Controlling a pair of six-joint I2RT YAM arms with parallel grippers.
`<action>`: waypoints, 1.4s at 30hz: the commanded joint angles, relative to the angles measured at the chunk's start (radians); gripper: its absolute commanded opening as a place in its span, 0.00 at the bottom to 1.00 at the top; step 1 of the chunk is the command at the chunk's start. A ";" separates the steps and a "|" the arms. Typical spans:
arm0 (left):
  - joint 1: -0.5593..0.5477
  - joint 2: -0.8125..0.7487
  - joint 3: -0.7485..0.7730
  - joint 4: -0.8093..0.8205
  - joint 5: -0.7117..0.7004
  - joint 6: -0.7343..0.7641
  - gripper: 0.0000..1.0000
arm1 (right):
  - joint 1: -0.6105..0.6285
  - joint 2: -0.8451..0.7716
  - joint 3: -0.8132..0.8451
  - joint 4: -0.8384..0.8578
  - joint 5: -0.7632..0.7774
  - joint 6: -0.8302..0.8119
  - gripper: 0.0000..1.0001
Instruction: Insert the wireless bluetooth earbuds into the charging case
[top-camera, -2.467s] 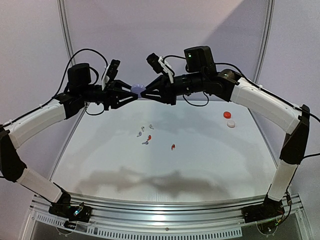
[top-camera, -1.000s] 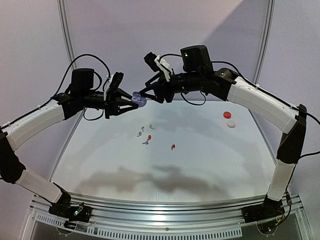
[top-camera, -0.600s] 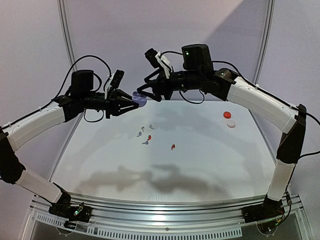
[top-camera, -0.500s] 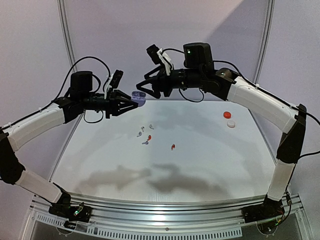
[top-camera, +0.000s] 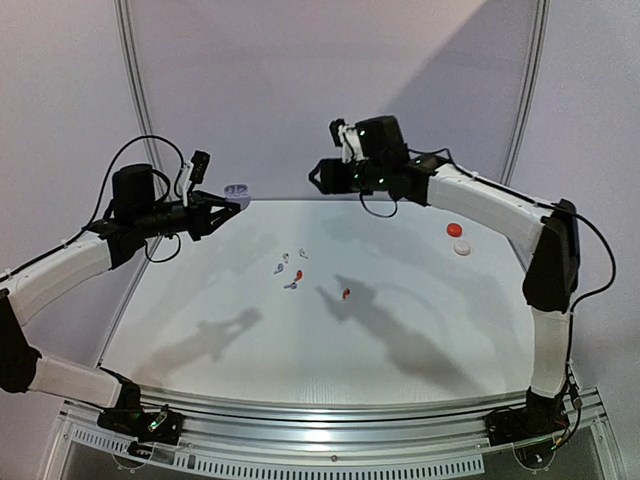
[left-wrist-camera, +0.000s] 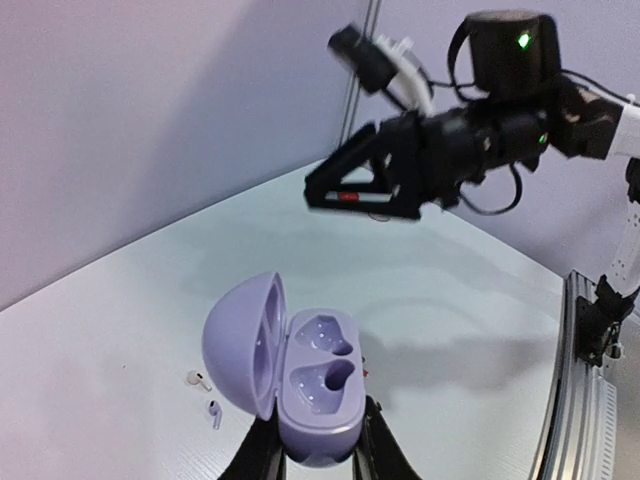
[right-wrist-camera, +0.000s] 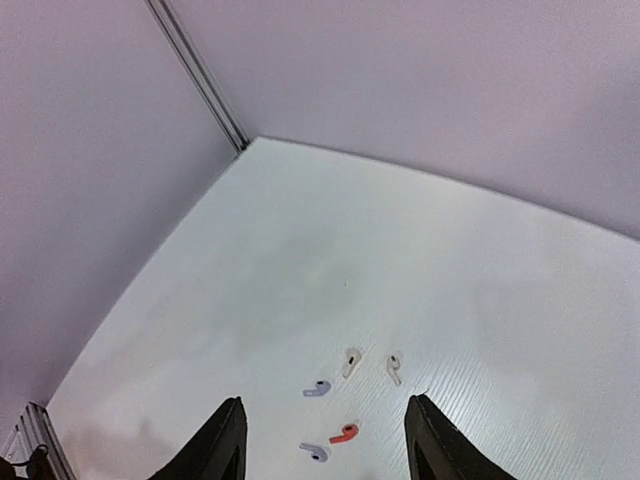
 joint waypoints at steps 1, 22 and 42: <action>0.027 -0.055 -0.065 0.030 -0.064 0.001 0.00 | 0.056 0.187 0.072 -0.074 0.034 0.045 0.54; 0.057 -0.234 -0.264 0.084 -0.079 -0.017 0.00 | 0.166 0.615 0.320 -0.046 0.071 0.026 0.41; 0.071 -0.226 -0.266 0.094 -0.082 -0.014 0.00 | 0.167 0.629 0.298 -0.167 0.098 -0.048 0.34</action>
